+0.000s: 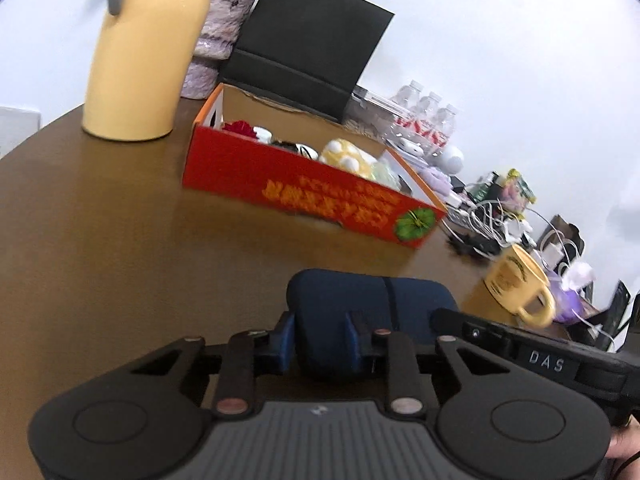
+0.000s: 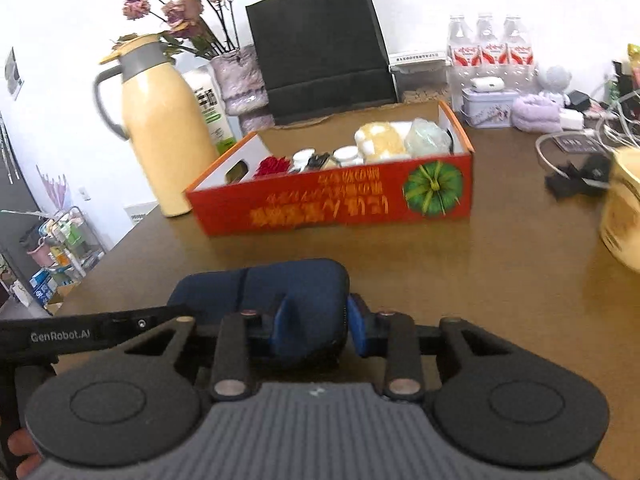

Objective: Organize objects
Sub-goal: 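Carry the navy pouch into the cardboard box and open the right tool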

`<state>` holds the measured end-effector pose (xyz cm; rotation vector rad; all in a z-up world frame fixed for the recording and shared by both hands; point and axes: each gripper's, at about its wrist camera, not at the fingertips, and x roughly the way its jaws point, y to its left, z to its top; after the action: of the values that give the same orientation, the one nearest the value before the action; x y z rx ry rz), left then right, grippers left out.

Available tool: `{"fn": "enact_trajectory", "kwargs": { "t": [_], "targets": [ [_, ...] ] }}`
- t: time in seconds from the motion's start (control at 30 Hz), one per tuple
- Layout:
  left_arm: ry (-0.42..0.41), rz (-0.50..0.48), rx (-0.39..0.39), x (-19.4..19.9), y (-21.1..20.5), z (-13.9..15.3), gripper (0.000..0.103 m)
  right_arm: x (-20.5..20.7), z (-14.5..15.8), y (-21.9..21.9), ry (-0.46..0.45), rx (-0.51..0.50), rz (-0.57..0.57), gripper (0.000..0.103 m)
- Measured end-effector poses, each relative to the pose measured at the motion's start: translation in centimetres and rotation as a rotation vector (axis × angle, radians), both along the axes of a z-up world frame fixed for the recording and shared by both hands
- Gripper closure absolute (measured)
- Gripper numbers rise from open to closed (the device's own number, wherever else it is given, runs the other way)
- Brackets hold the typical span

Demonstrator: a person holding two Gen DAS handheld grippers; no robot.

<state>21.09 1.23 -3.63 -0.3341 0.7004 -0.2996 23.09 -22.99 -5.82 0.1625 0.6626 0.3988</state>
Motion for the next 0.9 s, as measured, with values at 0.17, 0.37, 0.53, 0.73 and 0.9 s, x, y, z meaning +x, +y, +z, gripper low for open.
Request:
{"fn": "enact_trajectory", "kwargs": {
  "t": [0.17, 0.37, 0.53, 0.73, 0.9],
  "targets": [
    [-0.012, -0.021, 0.015, -3.9, -0.8, 0.8, 0.079, -5.3, 0.0, -1.2, 0.022, 0.010, -0.013, 0.071],
    [-0.099, -0.029, 0.014, -2.5, -1.1, 2.5, 0.080, -6.2, 1.5, -1.6, -0.025, 0.006, -0.029, 0.071],
    [-0.190, -0.040, 0.029, 6.5, 0.4, 6.4, 0.080, 0.0, 5.8, -0.8, -0.147, -0.005, -0.035, 0.071],
    [-0.189, 0.008, 0.068, 21.2, 2.4, 9.9, 0.080, 15.3, 10.3, 2.9, -0.218, -0.062, -0.032, 0.071],
    [-0.116, 0.055, 0.184, 31.5, 2.9, 7.2, 0.080, 27.9, 8.3, 5.9, -0.110, -0.062, -0.046, 0.071]
  ]
}}
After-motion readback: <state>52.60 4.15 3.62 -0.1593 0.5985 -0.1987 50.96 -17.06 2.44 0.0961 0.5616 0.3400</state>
